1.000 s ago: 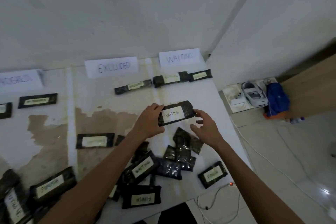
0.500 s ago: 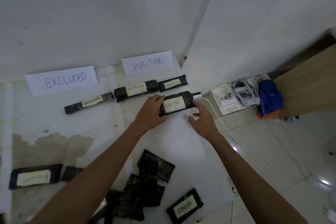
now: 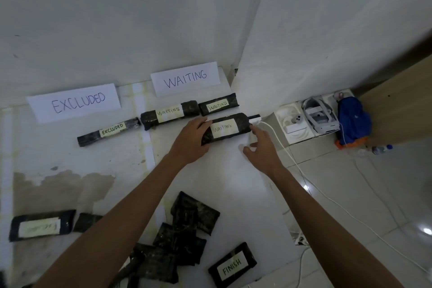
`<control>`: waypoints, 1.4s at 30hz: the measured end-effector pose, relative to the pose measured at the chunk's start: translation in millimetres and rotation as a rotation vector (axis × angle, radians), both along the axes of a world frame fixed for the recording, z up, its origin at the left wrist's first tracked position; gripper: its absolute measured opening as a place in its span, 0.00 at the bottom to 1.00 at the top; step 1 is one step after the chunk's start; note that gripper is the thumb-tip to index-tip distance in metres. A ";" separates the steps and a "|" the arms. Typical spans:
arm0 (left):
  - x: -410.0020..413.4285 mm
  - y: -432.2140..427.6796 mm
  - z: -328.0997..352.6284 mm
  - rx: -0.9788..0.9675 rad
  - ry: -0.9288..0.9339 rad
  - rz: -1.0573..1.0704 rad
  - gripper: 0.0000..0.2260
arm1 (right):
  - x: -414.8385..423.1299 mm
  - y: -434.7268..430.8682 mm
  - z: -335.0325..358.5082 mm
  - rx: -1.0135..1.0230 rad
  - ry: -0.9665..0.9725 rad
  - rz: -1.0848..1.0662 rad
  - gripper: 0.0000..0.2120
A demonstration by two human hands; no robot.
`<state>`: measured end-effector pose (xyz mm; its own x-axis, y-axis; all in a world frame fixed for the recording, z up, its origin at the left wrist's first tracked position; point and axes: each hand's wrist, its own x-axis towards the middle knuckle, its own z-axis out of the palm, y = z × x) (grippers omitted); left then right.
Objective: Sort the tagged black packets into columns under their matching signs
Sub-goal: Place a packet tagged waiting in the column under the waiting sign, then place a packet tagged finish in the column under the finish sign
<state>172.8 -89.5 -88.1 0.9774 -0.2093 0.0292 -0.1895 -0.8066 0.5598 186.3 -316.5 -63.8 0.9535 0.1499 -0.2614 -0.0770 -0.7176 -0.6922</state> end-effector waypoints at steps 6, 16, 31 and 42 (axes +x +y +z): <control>-65.3 5.0 8.0 -0.140 0.081 0.117 0.22 | -51.5 15.6 8.6 0.018 -0.017 0.078 0.24; -181.2 10.6 -0.4 -0.113 0.214 0.229 0.19 | -156.8 48.4 -11.8 -0.292 0.044 0.563 0.30; -183.9 7.1 17.3 -0.409 0.355 0.435 0.19 | -132.8 43.1 -6.9 -0.234 -0.121 0.661 0.21; -154.2 23.8 22.2 -0.327 0.315 0.485 0.21 | -106.4 54.2 11.5 0.136 0.307 0.275 0.13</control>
